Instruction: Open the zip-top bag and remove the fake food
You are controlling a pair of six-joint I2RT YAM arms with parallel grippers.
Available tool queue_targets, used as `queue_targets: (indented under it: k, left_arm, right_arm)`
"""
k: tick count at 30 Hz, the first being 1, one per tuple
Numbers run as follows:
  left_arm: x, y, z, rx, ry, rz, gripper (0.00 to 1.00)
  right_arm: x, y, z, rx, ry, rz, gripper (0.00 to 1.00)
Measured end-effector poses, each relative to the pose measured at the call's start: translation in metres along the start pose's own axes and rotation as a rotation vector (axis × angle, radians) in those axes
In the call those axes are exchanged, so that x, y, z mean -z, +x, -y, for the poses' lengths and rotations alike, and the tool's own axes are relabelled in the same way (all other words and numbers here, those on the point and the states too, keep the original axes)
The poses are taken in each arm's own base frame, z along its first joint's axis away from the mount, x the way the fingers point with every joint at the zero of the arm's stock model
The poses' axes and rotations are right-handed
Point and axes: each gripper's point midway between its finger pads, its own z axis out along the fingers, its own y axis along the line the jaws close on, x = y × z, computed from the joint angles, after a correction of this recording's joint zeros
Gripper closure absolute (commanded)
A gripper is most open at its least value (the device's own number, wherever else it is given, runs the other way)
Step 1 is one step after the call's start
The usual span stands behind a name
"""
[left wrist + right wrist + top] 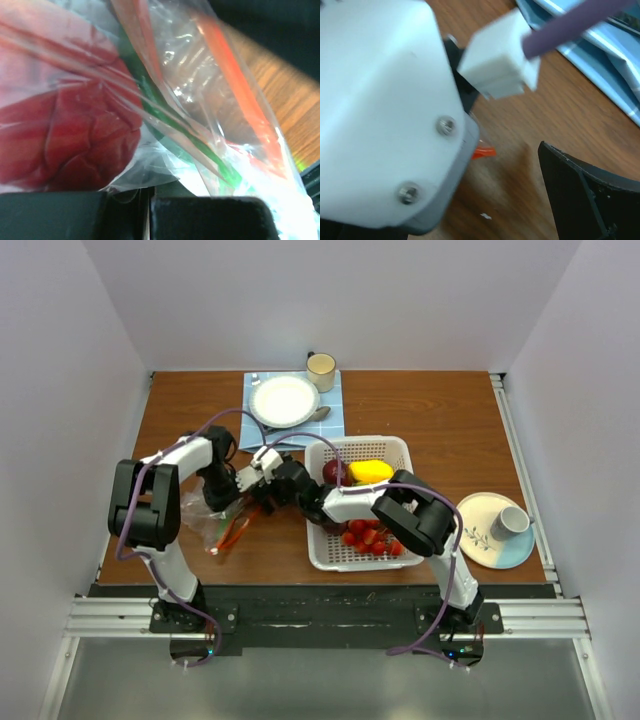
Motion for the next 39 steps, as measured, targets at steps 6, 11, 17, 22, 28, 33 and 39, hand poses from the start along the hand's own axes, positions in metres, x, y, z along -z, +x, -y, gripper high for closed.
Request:
queue_targets:
  k: [6,11,17,22,28,33,39]
  left_arm:
    - [-0.002,0.005,0.007,0.007,0.038,-0.022,1.0]
    - [-0.002,0.005,0.009,0.027,0.06,-0.034,1.0]
    - [-0.004,0.006,0.009,0.079,0.033,-0.032,1.0]
    - [-0.005,0.006,0.009,0.13,-0.015,-0.027,1.0]
    - [-0.003,0.007,0.008,0.19,-0.073,-0.009,1.0]
    - [0.015,0.003,-0.019,0.282,-0.085,0.082,1.0]
    - [0.078,0.001,-0.068,0.329,-0.257,0.227,0.89]
  right_arm:
    - [0.004,-0.001,-0.02,-0.038,-0.083,0.021,0.07]
    - [0.014,0.004,-0.044,-0.044,-0.132,0.014,0.12]
    - [0.025,0.001,-0.088,-0.021,-0.165,0.029,0.16]
    - [0.025,-0.007,-0.102,-0.042,-0.152,0.052,0.16]
    - [0.016,-0.02,-0.095,-0.114,-0.118,0.083,0.17]
    - [0.015,-0.019,-0.093,-0.152,-0.102,0.082,0.18]
    - [0.021,0.003,-0.087,-0.168,-0.076,0.04,0.19]
